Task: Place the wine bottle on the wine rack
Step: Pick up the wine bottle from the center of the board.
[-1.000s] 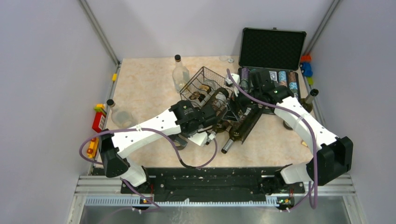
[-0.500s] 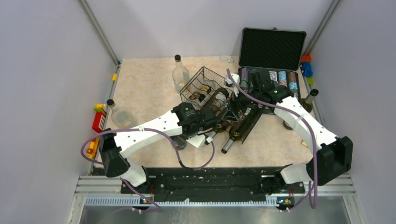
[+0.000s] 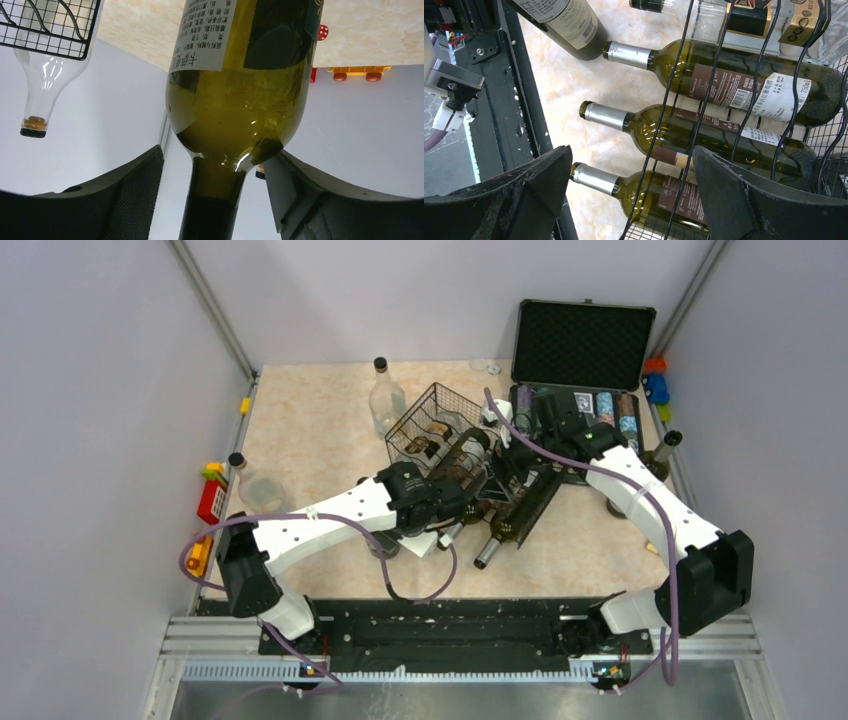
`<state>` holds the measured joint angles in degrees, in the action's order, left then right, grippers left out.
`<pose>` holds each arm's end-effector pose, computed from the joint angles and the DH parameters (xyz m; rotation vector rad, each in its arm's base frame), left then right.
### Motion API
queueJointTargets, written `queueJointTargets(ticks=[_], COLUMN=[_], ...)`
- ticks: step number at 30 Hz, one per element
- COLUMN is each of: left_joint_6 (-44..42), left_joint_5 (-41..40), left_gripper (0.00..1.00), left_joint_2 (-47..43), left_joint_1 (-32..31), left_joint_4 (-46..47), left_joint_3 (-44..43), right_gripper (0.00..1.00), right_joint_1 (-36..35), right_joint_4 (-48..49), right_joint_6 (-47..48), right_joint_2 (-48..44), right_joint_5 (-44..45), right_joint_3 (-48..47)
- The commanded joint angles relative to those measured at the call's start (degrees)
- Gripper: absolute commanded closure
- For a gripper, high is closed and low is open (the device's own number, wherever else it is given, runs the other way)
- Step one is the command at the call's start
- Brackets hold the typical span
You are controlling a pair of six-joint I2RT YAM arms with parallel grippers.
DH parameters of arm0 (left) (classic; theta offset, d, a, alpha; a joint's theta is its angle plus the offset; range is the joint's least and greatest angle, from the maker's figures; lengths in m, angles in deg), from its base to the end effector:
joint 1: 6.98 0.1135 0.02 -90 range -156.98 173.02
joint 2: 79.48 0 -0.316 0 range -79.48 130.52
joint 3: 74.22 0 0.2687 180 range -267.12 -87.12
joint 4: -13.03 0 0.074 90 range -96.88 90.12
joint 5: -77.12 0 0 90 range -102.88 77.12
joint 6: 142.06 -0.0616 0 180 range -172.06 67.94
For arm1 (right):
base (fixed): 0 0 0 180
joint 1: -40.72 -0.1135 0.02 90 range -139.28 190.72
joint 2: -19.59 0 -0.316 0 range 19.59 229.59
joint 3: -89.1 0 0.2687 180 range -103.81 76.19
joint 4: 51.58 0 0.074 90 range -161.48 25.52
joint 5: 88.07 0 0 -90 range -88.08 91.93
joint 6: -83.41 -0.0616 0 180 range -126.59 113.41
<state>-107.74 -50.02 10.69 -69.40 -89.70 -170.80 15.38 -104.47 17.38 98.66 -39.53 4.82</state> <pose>0.1600 -0.2260 0.3371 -2.5249 -1.4512 -0.9860 0.2614 0.1689 0.3593 -1.2531 1.9304 0.8723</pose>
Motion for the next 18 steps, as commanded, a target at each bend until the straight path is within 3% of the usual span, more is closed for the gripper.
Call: queueJointTargets(ticks=[1, 9, 18], left_joint_6=[-0.4, -0.6, -0.1], left_joint_5=[-1.8, -3.9, -5.9], left_gripper=[0.25, 0.42, 0.82], left_joint_2=[-0.7, -1.6, -2.6], left_joint_1=[-0.2, -0.2, -0.2], left_joint_4=[-1.3, -1.3, -1.2], left_joint_3=[0.4, 1.2, 2.7], right_gripper=[0.08, 0.08, 0.09], right_joint_1=[0.4, 0.3, 0.4], right_joint_4=[0.6, 0.2, -0.4], right_joint_6=[1.0, 0.9, 1.2], right_joint_2=[0.4, 1.2, 0.9], right_joint_5=[-1.6, -1.7, -1.3], right_joint_3=[-3.4, -3.8, -4.1])
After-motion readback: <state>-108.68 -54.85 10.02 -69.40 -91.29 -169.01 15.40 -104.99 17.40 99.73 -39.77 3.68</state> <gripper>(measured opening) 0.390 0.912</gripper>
